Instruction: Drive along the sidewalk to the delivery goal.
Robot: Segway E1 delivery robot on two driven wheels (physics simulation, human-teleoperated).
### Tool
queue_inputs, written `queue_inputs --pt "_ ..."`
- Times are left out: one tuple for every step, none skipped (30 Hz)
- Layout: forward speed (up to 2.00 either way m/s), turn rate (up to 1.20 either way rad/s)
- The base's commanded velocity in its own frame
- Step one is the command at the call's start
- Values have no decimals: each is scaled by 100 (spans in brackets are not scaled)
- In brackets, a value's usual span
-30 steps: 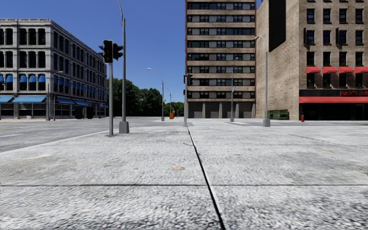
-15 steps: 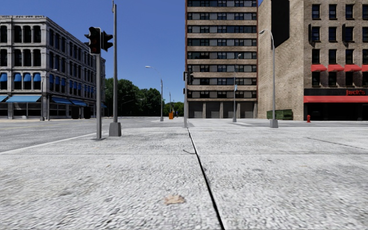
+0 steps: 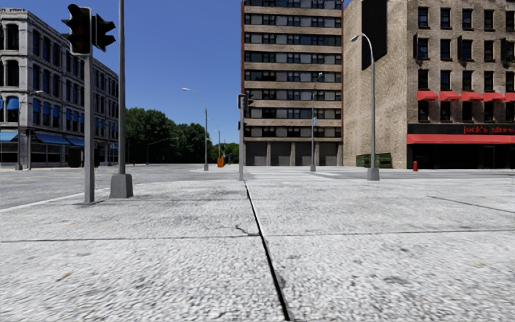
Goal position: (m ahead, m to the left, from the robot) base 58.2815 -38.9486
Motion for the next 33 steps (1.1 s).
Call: queue_inputs --pt "200 -40" --pt "200 -40" --pt "200 -40" --pt "200 -40" --pt "200 -40" --pt "200 -40" --pt "200 -40" --pt "200 -40" --pt "200 -40" --pt "200 -36" --pt "200 -32" --pt "200 -30" --pt "200 -30" --pt "200 -26" --pt "200 -25" --pt "200 -25" --pt "200 -25" --pt "200 -25" --pt "200 -7" --pt "200 -7" --pt "200 0" --pt "200 0" --pt "200 0" --pt "200 0" --pt "200 0" --pt "200 0" --pt "200 0" --pt "200 0" --pt "200 0" --pt "200 0" --pt "200 0" --pt "200 0" --pt "200 0"
